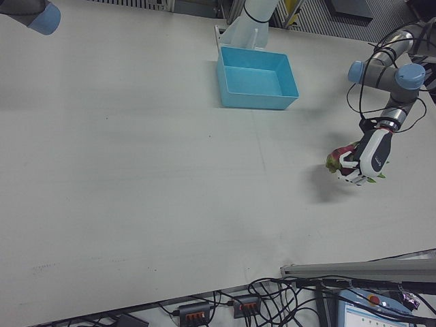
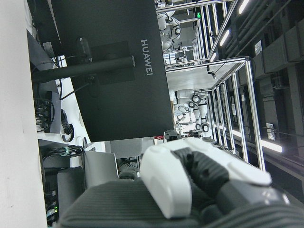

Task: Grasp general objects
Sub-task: 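Lift the dragon fruit with the left hand off the table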

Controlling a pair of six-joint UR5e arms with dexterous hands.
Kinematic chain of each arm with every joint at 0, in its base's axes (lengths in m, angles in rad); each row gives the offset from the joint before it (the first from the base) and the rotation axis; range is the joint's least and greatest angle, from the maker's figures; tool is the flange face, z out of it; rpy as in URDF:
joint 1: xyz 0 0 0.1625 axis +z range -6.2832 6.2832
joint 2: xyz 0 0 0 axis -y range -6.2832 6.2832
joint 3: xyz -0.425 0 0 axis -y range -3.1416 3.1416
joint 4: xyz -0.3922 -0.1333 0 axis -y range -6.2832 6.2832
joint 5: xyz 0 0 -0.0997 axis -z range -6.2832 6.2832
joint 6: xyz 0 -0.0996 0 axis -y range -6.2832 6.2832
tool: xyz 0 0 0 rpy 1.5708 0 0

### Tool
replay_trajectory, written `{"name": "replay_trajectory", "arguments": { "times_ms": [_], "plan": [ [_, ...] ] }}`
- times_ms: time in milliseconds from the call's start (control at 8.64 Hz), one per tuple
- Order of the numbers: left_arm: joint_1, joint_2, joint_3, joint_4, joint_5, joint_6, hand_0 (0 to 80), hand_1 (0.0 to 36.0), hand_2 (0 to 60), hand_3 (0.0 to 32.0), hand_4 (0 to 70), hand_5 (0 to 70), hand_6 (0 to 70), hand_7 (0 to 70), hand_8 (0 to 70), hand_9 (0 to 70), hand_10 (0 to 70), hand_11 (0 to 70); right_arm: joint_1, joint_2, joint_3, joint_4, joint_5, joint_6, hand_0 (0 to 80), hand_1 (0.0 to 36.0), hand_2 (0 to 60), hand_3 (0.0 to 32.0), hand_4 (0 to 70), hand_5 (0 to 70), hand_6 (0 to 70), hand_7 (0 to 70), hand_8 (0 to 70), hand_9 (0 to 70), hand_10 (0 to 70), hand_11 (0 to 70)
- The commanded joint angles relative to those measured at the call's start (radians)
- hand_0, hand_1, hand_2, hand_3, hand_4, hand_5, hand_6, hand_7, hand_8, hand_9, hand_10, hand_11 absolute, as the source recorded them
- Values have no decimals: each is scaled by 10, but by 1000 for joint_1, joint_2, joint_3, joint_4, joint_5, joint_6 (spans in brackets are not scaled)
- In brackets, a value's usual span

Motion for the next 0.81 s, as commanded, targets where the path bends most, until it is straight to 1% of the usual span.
{"name": "replay_trajectory", "arguments": {
  "times_ms": [0, 116, 232, 347, 463, 579, 695],
  "plan": [
    [-54, -2, -123, 56, 248, -35, 788, 329, 600, 0, 700, 700, 700, 700, 700, 700, 700, 700, 0, 0, 0, 0, 0, 0, 0, 0, 0, 0, 0, 0, 0, 0, 0, 0, 0, 0],
    [-53, -4, -152, 73, 307, -41, 788, 320, 600, 0, 700, 700, 700, 700, 700, 700, 700, 700, 0, 0, 0, 0, 0, 0, 0, 0, 0, 0, 0, 0, 0, 0, 0, 0, 0, 0],
    [-51, -6, -200, 105, 331, -41, 788, 317, 600, 0, 700, 700, 700, 700, 700, 700, 700, 700, 0, 0, 0, 0, 0, 0, 0, 0, 0, 0, 0, 0, 0, 0, 0, 0, 0, 0],
    [-35, -6, -237, 140, 341, -41, 786, 314, 600, 0, 700, 700, 700, 700, 700, 700, 700, 700, 1, 0, 0, 0, 0, 0, 0, 0, 0, 0, 0, 0, 0, 0, 0, 0, 0, 0],
    [2, -27, -269, 195, 344, -41, 784, 312, 600, 0, 700, 700, 700, 700, 700, 700, 700, 700, 0, 0, 0, 0, 0, 0, 0, 0, 0, 0, 0, 0, 0, 0, 0, 0, 0, 0],
    [60, -77, -294, 255, 353, -41, 784, 310, 600, 0, 700, 700, 700, 700, 700, 700, 700, 700, 0, 0, 0, 0, 0, 0, 0, 0, 0, 0, 0, 0, 0, 0, 0, 0, 0, 0],
    [120, -105, -309, 292, 352, -41, 784, 310, 600, 0, 700, 700, 700, 700, 700, 700, 700, 700, 0, 0, 0, 0, 0, 0, 0, 0, 0, 0, 0, 0, 0, 0, 0, 0, 0, 0]
  ]
}}
